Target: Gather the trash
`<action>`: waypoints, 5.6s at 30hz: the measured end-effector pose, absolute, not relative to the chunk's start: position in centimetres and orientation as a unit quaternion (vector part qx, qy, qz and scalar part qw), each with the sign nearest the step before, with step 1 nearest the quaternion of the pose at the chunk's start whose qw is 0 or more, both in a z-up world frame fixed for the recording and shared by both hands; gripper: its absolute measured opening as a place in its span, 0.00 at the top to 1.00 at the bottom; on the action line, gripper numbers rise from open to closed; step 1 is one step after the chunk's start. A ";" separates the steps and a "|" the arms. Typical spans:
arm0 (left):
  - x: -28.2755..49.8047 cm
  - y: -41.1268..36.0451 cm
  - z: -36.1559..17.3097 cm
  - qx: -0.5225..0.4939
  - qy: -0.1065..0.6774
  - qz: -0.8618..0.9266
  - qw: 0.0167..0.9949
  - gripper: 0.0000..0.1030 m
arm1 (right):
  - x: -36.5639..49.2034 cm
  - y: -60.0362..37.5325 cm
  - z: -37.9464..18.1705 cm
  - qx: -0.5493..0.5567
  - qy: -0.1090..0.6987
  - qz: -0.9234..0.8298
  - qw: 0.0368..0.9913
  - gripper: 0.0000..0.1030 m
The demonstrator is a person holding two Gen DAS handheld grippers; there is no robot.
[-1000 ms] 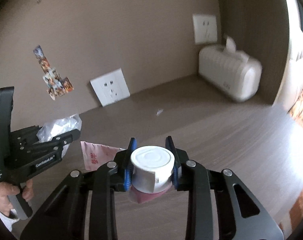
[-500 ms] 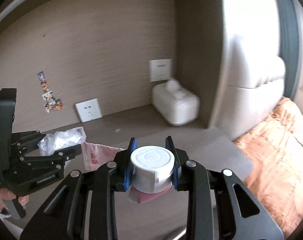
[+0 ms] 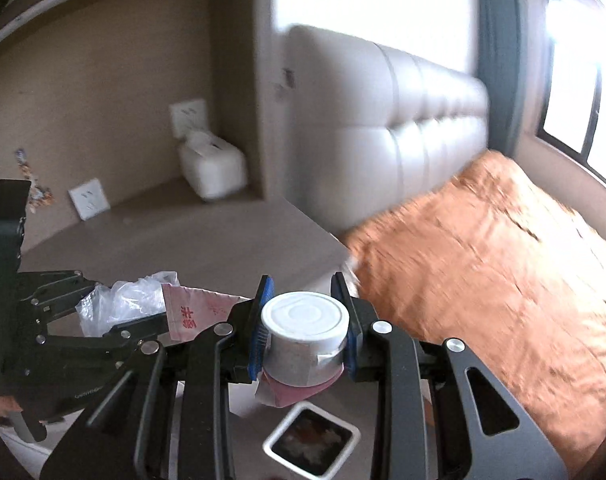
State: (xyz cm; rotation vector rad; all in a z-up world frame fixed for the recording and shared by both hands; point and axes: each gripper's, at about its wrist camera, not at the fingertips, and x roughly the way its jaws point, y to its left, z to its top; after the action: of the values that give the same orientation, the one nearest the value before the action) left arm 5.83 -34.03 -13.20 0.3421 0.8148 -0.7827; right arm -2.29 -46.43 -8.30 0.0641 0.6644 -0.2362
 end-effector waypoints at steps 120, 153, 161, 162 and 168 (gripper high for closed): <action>1.7 -17.8 -4.8 0.062 0.287 -0.186 0.938 0.05 | -0.4 -31.6 -1.4 -0.003 0.157 0.049 0.986 0.04; 5.2 8.1 0.0 0.026 0.241 -0.087 0.966 0.05 | 3.0 -8.7 1.7 -0.019 0.149 0.070 0.986 0.04; 5.2 7.9 -0.2 0.049 0.235 -0.062 0.969 0.05 | 2.8 -9.4 1.7 -0.017 0.148 0.058 0.987 0.04; 5.2 7.9 -0.1 0.047 0.237 -0.062 0.968 0.05 | 2.7 -9.5 1.6 -0.017 0.147 0.058 0.987 0.04; 4.8 7.9 -0.1 0.046 0.240 -0.062 0.968 0.05 | 2.4 -9.7 1.6 -0.014 0.146 0.059 0.987 0.04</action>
State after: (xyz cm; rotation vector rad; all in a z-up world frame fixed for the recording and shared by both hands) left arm 4.82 7.95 -0.09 0.0931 0.4844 -0.1250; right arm 2.42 -9.69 1.59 -0.0282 0.2925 0.1188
